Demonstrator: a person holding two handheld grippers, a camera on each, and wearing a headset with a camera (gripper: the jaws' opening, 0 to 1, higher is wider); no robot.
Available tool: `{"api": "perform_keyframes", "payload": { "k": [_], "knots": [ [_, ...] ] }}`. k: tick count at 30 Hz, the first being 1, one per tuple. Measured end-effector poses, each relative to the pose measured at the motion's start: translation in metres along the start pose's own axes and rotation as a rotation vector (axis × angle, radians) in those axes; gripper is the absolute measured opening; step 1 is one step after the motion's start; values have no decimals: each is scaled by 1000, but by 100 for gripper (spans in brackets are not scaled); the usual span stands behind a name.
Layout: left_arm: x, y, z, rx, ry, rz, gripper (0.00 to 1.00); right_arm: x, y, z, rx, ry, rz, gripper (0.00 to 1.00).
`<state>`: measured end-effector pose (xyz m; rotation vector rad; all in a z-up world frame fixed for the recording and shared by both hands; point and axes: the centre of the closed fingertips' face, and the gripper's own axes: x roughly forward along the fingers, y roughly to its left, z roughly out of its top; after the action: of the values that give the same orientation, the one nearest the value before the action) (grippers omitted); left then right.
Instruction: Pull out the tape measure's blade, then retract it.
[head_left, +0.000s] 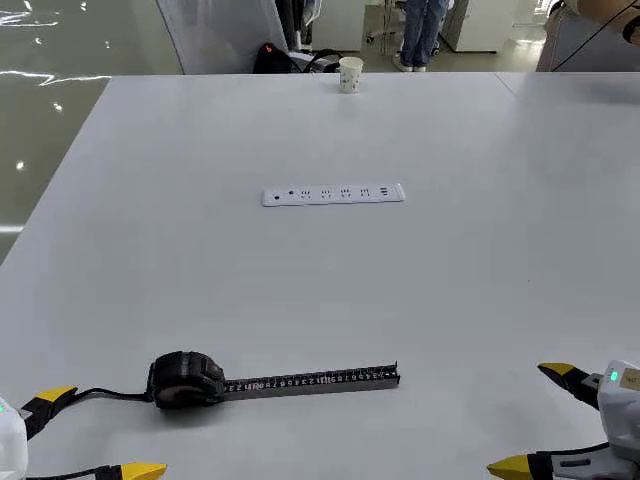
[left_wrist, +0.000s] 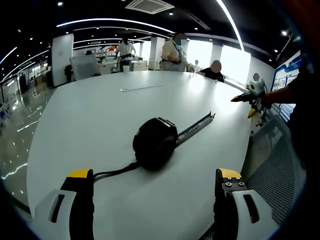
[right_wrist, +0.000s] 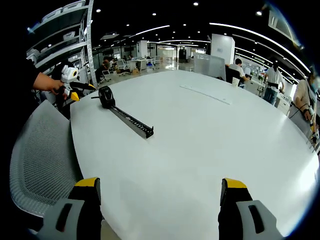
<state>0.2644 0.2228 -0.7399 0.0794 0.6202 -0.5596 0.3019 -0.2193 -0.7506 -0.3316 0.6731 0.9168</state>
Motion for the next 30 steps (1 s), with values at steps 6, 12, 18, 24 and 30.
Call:
{"api": "perform_keyframes", "payload": {
  "k": [6,12,18,24,30],
  "knots": [
    [3,-1,1,-10,-3,-1,99,-3,-1,-3,-1,5,-5,99],
    [4,-1,3,-14,-9,7,99,-4,3,-5,4,4,-7,99],
    [3,-1,2,-19,-12,5,99,-5,2,-5,15,10,-12,99],
    [5,-2,10,-1,-12,-4,99,-6,-2,-7,19,15,-17,99],
    [9,0,18,-8,16,-12,99,-5,-1,-4,-5,24,-11,99]
  ]
}}
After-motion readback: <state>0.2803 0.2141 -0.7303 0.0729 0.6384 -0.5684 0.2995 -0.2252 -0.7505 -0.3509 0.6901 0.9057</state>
